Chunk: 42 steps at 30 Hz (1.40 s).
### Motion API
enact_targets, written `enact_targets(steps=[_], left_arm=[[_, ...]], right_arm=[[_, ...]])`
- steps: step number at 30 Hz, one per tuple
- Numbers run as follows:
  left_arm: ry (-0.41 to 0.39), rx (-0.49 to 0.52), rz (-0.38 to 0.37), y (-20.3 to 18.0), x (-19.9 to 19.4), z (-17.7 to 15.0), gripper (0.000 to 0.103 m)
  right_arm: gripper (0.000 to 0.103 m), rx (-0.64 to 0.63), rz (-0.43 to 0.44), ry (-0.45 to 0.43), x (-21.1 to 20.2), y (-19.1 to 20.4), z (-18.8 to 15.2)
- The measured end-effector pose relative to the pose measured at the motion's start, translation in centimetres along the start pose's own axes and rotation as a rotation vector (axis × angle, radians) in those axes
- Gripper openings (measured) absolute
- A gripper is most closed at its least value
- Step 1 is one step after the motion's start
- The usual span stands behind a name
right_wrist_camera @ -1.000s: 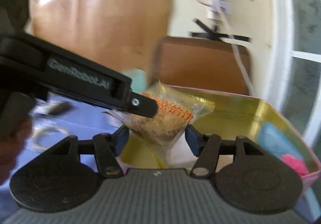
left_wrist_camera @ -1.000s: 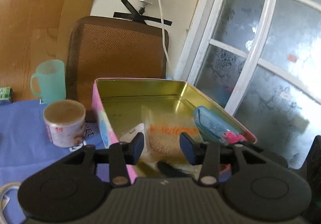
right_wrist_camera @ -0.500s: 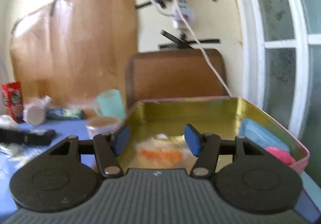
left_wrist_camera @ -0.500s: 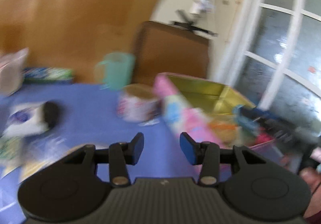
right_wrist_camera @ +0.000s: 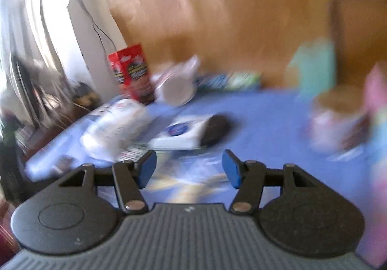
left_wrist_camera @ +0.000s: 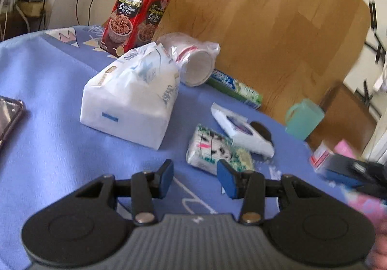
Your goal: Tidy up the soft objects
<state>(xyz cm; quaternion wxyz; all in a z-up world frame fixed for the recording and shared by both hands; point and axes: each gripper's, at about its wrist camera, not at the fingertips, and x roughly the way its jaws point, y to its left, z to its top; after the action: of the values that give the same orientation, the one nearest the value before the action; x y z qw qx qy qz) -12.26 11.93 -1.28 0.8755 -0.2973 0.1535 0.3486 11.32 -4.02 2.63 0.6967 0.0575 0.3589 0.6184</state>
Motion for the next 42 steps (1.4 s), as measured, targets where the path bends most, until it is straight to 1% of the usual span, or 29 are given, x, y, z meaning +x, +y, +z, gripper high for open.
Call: enact_targets(steps=[1, 4, 6, 7, 8, 9, 11, 12, 13, 14, 16, 18, 22, 25, 30, 32, 33, 34, 35, 37, 38, 40, 42], left_arm=[[-0.001, 0.002, -0.002, 0.1, 0.0, 0.0, 0.041], [-0.006, 0.03, -0.018, -0.3, -0.1, -0.1, 0.041], [-0.008, 0.048, -0.021, -0.6, -0.2, -0.2, 0.041], [-0.01, 0.054, -0.026, -0.8, -0.3, -0.3, 0.041], [-0.013, 0.056, -0.031, -0.8, -0.4, -0.3, 0.041], [-0.015, 0.057, -0.035, -0.8, -0.4, -0.3, 0.041], [-0.013, 0.055, -0.04, -0.8, -0.4, -0.4, 0.041], [-0.012, 0.054, -0.04, -0.8, -0.3, -0.4, 0.041], [-0.011, 0.055, -0.04, -0.9, -0.2, -0.3, 0.041], [-0.013, 0.056, -0.04, -0.9, -0.3, -0.4, 0.041], [-0.018, 0.058, -0.04, -0.8, -0.4, -0.4, 0.041], [-0.021, 0.06, -0.037, -0.8, -0.4, -0.3, 0.041], [-0.013, 0.068, -0.026, -1.0, -0.3, -0.3, 0.041], [-0.009, 0.074, -0.025, -1.1, -0.2, -0.4, 0.041], [0.005, 0.07, -0.025, -1.0, 0.0, -0.2, 0.042], [-0.001, 0.069, -0.045, -1.1, -0.3, -0.2, 0.042], [-0.012, 0.081, -0.062, -1.5, -0.8, -0.2, 0.043], [-0.023, 0.093, -0.083, -2.2, -1.5, -0.4, 0.043], [-0.028, 0.106, -0.113, -3.0, -2.0, -0.5, 0.045], [-0.015, 0.153, -0.18, -5.2, -2.8, -1.0, 0.047], [0.005, 0.192, -0.212, -6.7, -3.0, -1.3, 0.047], [0.055, 0.25, -0.274, -9.2, -2.7, -2.0, 0.047], [0.113, 0.292, -0.318, -11.3, -1.9, -2.8, 0.048]], right_arm=[[0.063, 0.112, 0.031, 0.035, 1.7, -0.6, 0.7], [0.063, 0.395, 0.066, 0.103, 5.4, -2.3, 1.2], [0.064, 0.527, 0.046, 0.113, 7.0, -3.1, 0.9], [0.061, 0.576, 0.032, 0.109, 7.6, -3.4, 0.7], [0.06, 0.586, 0.015, 0.072, 7.6, -3.2, 0.9], [0.063, 0.592, 0.017, 0.059, 7.8, -3.0, 1.1], [0.061, 0.605, -0.014, 0.048, 8.0, -2.7, 1.4], [0.057, 0.597, -0.034, 0.046, 8.1, -2.5, 1.4], [0.042, 0.573, -0.061, 0.05, 8.3, -2.2, 1.4], [0.027, 0.549, -0.07, 0.062, 8.7, -2.2, 1.3], [0.024, 0.538, -0.061, 0.057, 8.1, -2.6, 0.9], [0.021, 0.483, -0.051, 0.036, 6.9, -2.1, 0.9], [0.018, 0.33, -0.047, -0.011, 1.8, -1.3, 0.0], [0.018, 0.25, -0.052, -0.017, -2.0, -1.4, -1.6], [0.018, 0.137, -0.069, -0.004, -8.5, -2.2, -6.1], [0.019, 0.097, -0.124, -0.006, -10.7, -2.3, -7.6], [0.021, 0.09, -0.156, -0.019, -11.5, -2.3, -8.1], [0.026, 0.084, -0.185, -0.042, -12.1, -2.2, -8.4], [0.028, 0.053, -0.23, -0.075, -12.9, -2.1, -8.9], [0.056, -0.034, -0.303, -0.103, -13.4, -1.6, -9.6], [0.059, -0.078, -0.319, -0.108, -13.4, -1.4, -9.9], [0.059, -0.131, -0.303, -0.082, -12.6, -1.0, -10.5], [0.06, -0.178, -0.283, -0.054, -11.7, -1.0, -11.0]])
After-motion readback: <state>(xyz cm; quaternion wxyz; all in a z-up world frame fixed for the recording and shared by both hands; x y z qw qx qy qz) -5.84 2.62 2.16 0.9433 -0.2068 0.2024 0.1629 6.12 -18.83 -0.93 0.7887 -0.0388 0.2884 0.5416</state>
